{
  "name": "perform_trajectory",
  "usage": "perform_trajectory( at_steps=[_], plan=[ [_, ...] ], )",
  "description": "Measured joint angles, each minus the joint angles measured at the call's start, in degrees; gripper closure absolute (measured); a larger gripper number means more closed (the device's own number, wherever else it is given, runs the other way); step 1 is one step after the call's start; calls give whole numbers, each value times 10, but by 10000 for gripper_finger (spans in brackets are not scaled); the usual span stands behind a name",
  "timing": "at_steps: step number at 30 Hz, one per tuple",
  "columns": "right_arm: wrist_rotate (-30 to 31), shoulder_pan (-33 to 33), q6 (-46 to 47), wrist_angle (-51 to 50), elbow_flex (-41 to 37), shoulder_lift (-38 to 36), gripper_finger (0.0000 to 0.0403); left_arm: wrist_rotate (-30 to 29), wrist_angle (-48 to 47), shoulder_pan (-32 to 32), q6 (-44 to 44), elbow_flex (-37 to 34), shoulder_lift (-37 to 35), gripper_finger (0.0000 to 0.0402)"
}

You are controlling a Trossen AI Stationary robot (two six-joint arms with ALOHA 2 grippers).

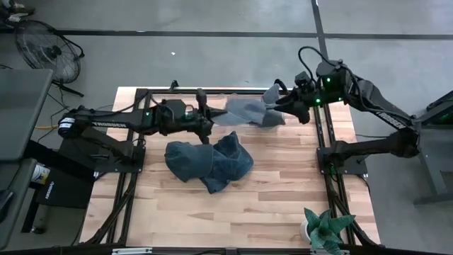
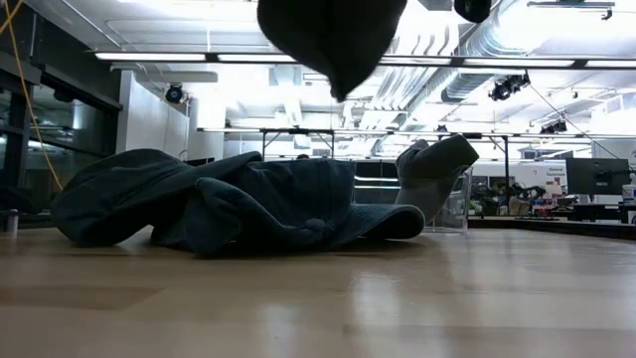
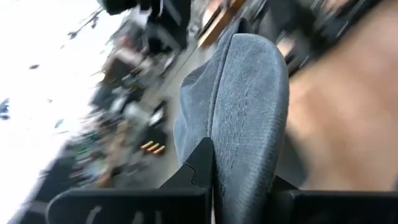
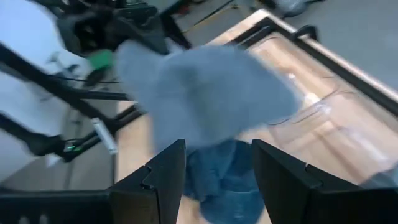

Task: Pick & Place hat
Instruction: Put the gray cap into the right transparent bin

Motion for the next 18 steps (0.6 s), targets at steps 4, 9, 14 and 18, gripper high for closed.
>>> perform_trajectory(
  at_steps=[4, 9, 14, 18],
  plan=[
    [-90, -45, 3, 0, 0, 6, 226, -107, 0, -26, 97, 0, 0, 398],
    [-186, -85, 29, 25, 0, 25, 226, -107, 0, -29, 159, 0, 0, 397],
    [-262, -107, 83, 88, 0, 64, 226, -106, 5, -29, 254, 0, 9, 395],
    [-303, -127, 125, 135, 0, 103, 226, -109, -3, -29, 316, -1, 16, 398]
  ],
)
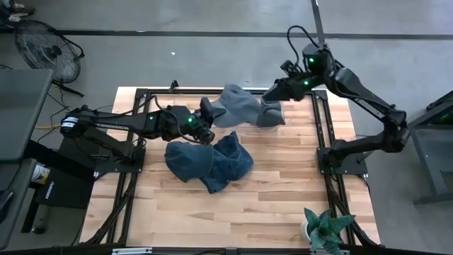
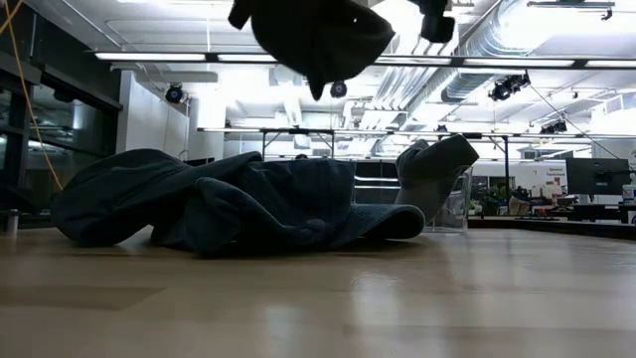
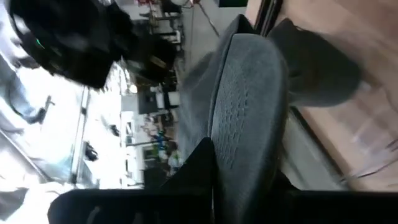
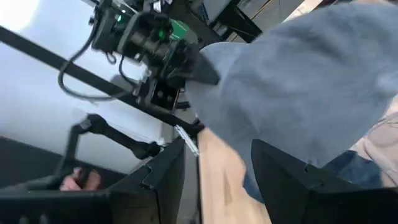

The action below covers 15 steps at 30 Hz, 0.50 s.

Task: Pick & Place hat
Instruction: Put the gray cap into the right transparent bin

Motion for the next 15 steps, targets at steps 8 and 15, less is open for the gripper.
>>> perform_trajectory(
  at_steps=[8, 15],
  plan=[
    [-39, -55, 35, 31, 0, 58, 226, -19, 13, 0, 140, 2, 15, 398],
    [-79, -95, 34, 22, 0, 99, 226, -45, 29, 0, 238, 1, 18, 398]
  ],
)
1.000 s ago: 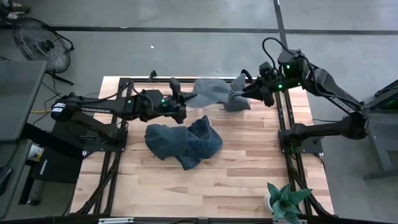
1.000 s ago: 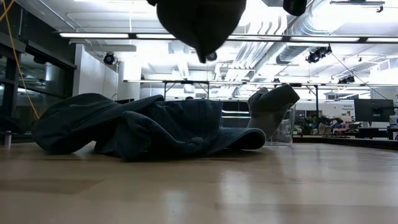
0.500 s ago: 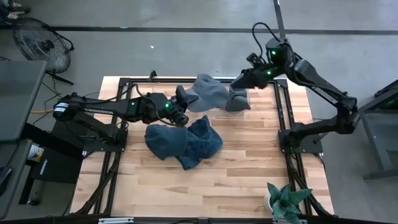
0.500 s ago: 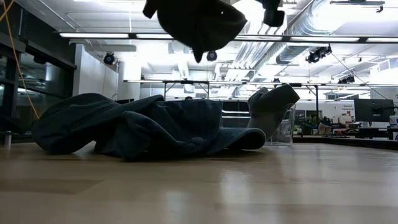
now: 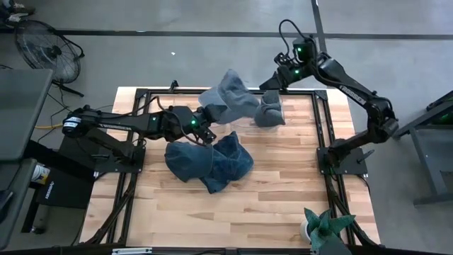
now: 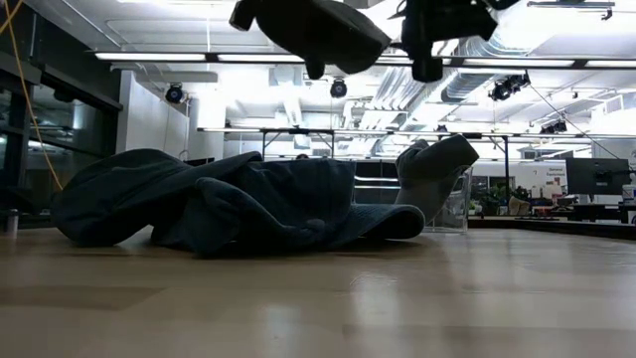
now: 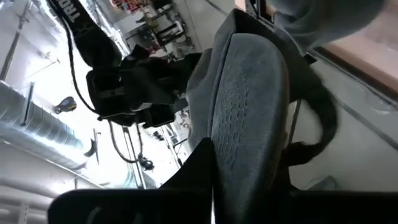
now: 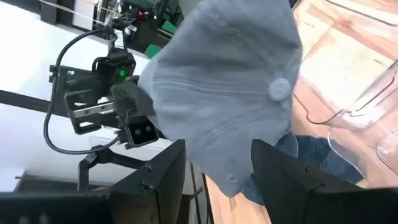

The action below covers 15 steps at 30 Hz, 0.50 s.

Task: Pick & Place hat
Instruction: Put the gray cap into the right transparent bin

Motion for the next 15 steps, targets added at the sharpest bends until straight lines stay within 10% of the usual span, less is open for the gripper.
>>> perform_trajectory(
  at_steps=[15],
  plan=[
    [-68, -24, -29, -1, 0, 52, 226, -49, 33, 0, 30, 0, 1, 398]
  ],
)
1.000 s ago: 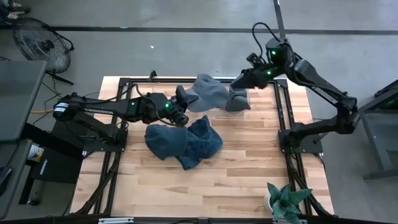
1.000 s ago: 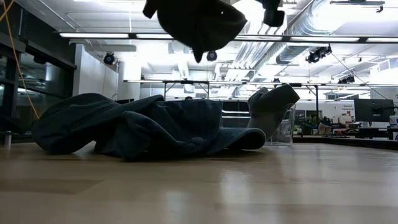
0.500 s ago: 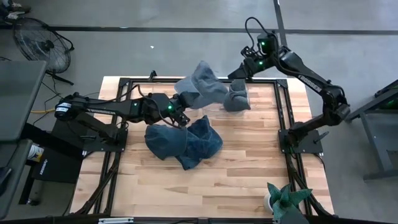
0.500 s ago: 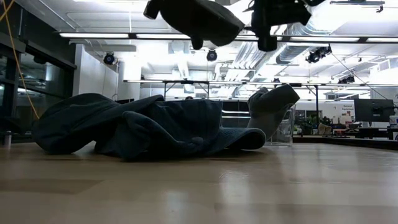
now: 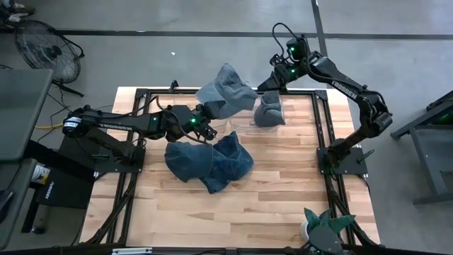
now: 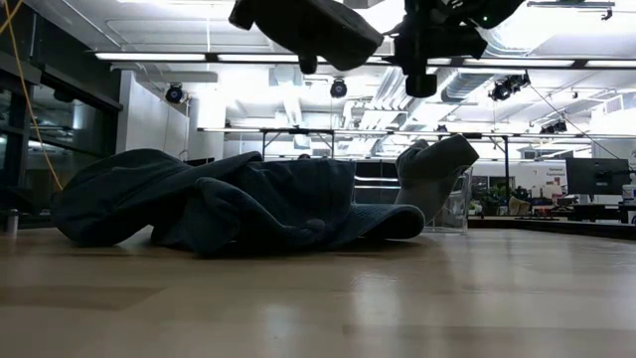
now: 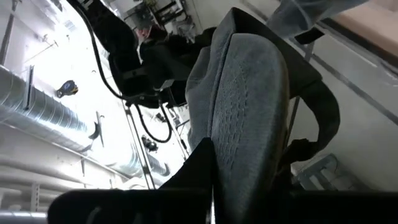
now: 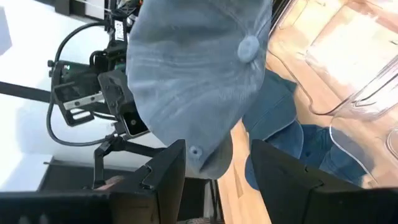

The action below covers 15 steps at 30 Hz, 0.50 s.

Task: Pick & Place hat
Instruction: Put the gray cap into the right transparent bin

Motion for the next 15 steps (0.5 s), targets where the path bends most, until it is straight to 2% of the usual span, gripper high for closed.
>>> perform_trajectory(
  at_steps=[15],
  plan=[
    [3, 3, -7, 12, 0, 0, 226, -11, 9, 0, 6, 0, 0, 398]
  ],
)
